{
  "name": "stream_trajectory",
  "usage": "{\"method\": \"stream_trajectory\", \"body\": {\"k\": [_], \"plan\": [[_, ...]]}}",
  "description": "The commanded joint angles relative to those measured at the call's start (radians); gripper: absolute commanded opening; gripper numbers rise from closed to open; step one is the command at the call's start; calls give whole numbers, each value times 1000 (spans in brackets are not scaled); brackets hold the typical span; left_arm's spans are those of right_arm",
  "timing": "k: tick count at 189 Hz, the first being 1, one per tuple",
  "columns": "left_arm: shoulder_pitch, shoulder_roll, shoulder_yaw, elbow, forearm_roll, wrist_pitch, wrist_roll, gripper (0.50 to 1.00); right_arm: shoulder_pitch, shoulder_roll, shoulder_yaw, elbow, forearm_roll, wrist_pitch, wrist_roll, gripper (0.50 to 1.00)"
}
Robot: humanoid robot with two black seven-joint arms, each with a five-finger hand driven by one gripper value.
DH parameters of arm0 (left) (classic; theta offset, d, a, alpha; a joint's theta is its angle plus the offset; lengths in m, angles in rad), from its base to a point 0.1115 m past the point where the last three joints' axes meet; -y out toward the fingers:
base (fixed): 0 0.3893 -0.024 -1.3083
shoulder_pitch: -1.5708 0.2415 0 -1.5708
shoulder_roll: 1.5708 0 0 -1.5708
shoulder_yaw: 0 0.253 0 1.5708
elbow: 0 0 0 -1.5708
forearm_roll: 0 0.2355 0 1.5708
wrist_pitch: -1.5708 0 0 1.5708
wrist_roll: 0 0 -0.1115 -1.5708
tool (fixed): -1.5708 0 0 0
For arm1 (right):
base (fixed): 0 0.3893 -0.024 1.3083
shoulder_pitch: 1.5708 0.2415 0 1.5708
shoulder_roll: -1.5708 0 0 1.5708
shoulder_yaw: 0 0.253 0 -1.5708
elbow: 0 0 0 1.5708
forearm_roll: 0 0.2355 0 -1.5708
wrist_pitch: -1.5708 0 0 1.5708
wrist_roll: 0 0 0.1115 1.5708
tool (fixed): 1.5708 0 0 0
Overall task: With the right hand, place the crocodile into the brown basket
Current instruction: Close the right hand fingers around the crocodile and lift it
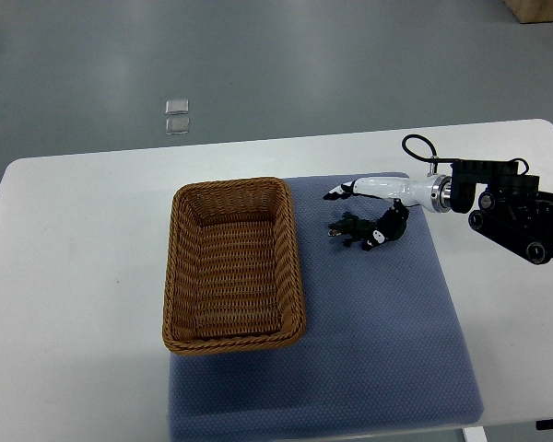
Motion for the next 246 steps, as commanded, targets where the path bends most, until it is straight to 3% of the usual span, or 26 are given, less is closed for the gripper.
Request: {"method": "stream_trajectory", "body": {"k": [1,49,89,130,213,246], "plan": [[0,0,0,0,0,-1,0,1000,0,6,-1,-2,-1,0,0,911],[0,0,0,0,0,1,0,1000,0,11,-2,-2,-4,1,-20,858],[0,0,0,0,0,1,0,1000,2,11,-15,-1,-4,0,-15,727],[0,0,0,0,0,1,0,1000,0,11,-16,-1,-4,1,-11,717],[0,0,0,0,0,-1,0,1000,3,11,-16,1,-9,0,-9,611],[0,0,0,0,0,-1,0,1000,9,9,-16,1,-9,0,-9,541]]}}
